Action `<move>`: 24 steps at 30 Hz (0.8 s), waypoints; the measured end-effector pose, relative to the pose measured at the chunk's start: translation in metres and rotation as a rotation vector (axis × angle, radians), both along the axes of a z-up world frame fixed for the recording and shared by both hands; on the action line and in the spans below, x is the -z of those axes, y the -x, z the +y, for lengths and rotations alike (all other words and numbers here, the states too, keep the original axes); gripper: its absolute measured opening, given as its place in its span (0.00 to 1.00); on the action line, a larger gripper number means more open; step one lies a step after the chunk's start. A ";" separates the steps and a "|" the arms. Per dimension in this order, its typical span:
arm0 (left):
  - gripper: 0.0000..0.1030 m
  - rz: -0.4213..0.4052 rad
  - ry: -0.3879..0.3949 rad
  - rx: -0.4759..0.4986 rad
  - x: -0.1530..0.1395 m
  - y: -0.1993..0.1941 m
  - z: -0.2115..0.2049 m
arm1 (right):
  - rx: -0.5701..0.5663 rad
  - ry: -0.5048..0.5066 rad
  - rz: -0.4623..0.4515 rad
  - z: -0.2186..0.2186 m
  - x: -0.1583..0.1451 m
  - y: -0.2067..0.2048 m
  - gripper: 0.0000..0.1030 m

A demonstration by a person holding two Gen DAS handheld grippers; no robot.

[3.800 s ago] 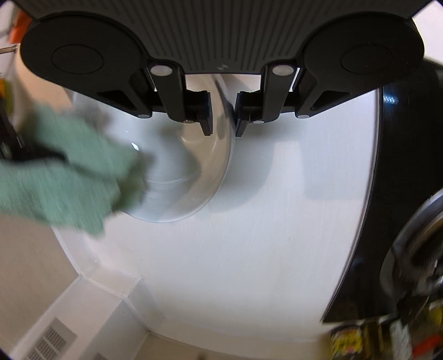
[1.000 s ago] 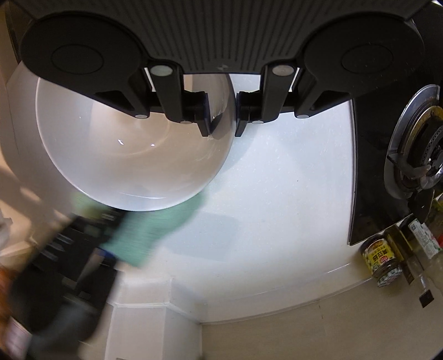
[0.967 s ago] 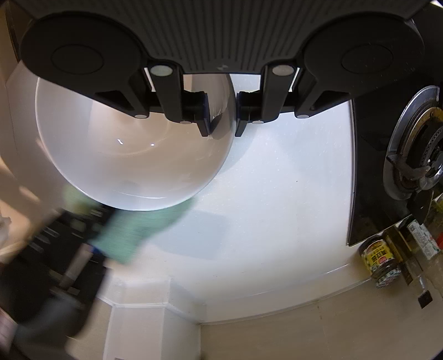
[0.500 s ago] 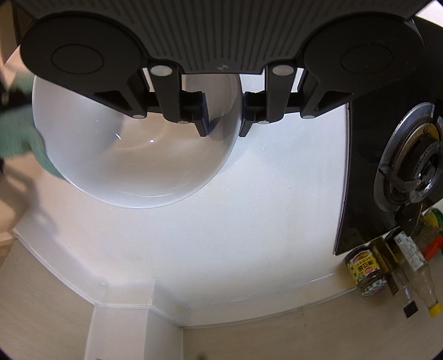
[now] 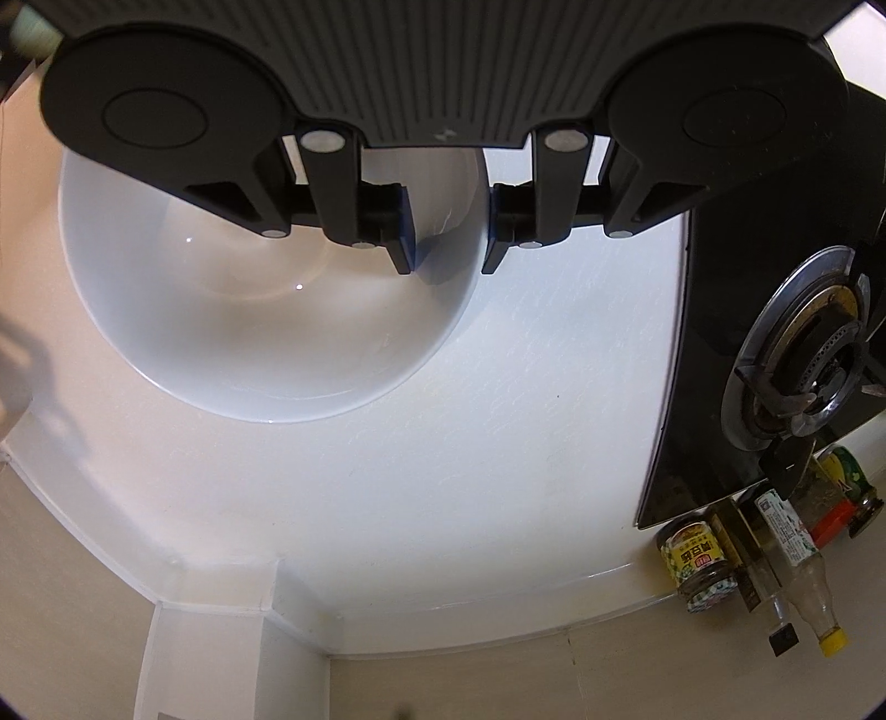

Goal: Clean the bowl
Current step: 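Wipe the outer side of the bowl with the towel while left holds rim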

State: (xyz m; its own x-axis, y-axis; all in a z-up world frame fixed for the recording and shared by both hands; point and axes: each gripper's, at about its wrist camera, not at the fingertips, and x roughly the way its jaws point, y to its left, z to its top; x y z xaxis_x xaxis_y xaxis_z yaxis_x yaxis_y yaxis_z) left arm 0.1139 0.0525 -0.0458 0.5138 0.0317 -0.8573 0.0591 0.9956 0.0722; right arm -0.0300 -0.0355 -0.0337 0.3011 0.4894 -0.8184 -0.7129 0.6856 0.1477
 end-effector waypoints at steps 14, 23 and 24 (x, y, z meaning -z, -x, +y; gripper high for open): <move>0.17 0.203 0.107 0.108 -0.003 -0.049 0.020 | 0.134 0.085 -0.055 -0.021 -0.005 -0.037 0.11; 0.16 0.199 0.152 0.069 0.001 -0.065 0.011 | 0.184 0.123 -0.080 -0.011 0.013 -0.070 0.11; 0.13 0.192 0.156 0.041 0.002 -0.055 0.010 | 0.202 0.118 -0.081 -0.010 0.015 -0.070 0.11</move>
